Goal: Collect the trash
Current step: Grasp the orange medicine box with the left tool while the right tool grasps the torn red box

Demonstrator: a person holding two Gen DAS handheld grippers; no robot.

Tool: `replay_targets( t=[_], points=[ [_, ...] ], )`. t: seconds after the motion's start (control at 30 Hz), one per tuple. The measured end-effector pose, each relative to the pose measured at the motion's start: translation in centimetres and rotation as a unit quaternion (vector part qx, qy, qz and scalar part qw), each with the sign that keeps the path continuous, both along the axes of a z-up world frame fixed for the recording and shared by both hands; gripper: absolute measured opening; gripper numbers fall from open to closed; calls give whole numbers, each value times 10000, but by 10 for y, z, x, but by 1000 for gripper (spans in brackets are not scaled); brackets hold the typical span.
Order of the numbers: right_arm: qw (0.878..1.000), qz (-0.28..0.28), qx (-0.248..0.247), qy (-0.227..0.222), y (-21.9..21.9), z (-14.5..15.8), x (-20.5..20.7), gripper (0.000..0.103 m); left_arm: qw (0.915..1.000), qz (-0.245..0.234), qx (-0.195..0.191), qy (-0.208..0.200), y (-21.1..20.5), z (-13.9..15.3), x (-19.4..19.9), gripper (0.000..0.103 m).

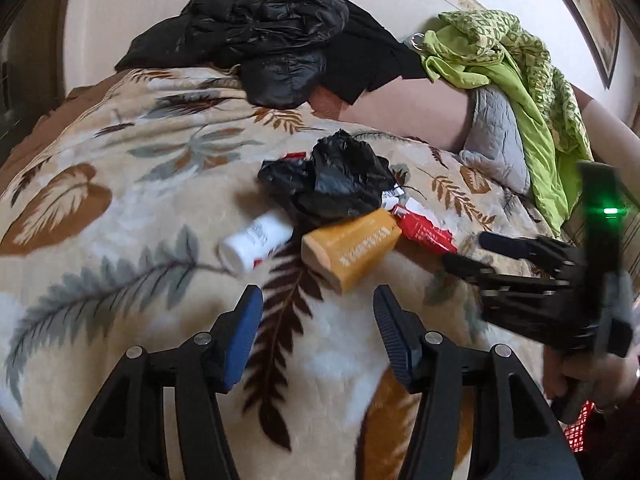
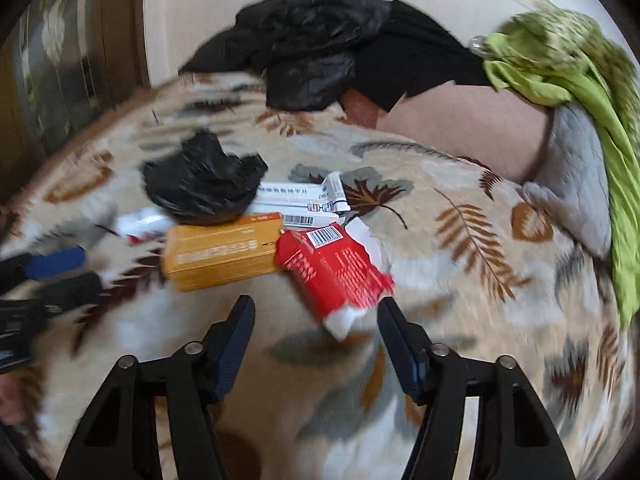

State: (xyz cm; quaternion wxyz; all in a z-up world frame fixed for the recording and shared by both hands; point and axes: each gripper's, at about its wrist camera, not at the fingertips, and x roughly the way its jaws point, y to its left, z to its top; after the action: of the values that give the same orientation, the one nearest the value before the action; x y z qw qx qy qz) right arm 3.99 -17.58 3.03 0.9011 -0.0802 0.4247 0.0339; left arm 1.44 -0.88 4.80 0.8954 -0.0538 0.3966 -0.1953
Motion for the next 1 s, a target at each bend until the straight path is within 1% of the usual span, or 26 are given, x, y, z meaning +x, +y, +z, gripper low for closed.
replay_targets(
  t=[0.03,0.1,0.13,0.17,0.2,0.3,0.33,0.37,0.4,0.43,0.57,0.67,0.73,0.77,0.8,0.83,0.9,1.0],
  points=[
    [10000,9,-81,-2,2,-4,7,57,10000,-39,34,-31,-3,-1,5,57],
    [9997,3,-262,20,5,-13,18,48,9997,-157,116,-125,-10,-2,15,62],
    [9996,-1,-281,78,5,-17,23,28,9996,-183,155,-177,-13,-3,19,62],
    [9994,-55,-310,150,3,-21,25,26,9993,-215,209,-237,-17,-4,24,63],
    [9995,-98,-285,106,2,-21,24,24,9989,-279,268,-273,-21,-6,28,63],
    [9995,-311,-32,-34,-4,-11,11,17,9971,-572,388,-331,-35,-11,39,63],
    [9991,-412,93,-88,-9,-5,5,16,9959,-641,510,-384,-41,-13,43,65],
    [9980,-530,292,-163,-15,1,-3,14,9951,-666,601,-422,-45,-15,45,68],
    [9967,-638,463,-211,-19,6,-9,13,9942,-699,697,-425,-50,-18,51,70],
    [9946,-751,673,-226,-26,11,-16,13,9942,-717,712,-373,-52,-20,56,70],
    [9911,-899,933,-303,-35,23,-33,13,9946,-843,612,39,-60,-32,75,71],
    [9875,-1009,1178,-292,-41,27,-45,13,9911,-1153,657,114,-69,-34,70,71],
    [9860,-1094,1212,-331,-44,28,-52,13,9863,-1493,664,215,-77,-30,59,66],
    [9856,-1120,1216,-346,-45,28,-54,13,9841,-1643,656,182,-81,-27,53,62],
    [9853,-1158,1210,-352,-47,28,-54,13,9821,-1752,680,153,-86,-24,48,62],
    [9846,-1206,1212,-354,-49,29,-55,13,9823,-1715,754,71,-89,-21,46,62],
    [9829,-1312,1250,-320,-54,27,-54,13,9856,-1477,816,-54,-93,-18,47,62],
    [9816,-1396,1278,-248,-54,24,-52,13,9888,-1187,908,9,-102,-23,53,62]
  ],
)
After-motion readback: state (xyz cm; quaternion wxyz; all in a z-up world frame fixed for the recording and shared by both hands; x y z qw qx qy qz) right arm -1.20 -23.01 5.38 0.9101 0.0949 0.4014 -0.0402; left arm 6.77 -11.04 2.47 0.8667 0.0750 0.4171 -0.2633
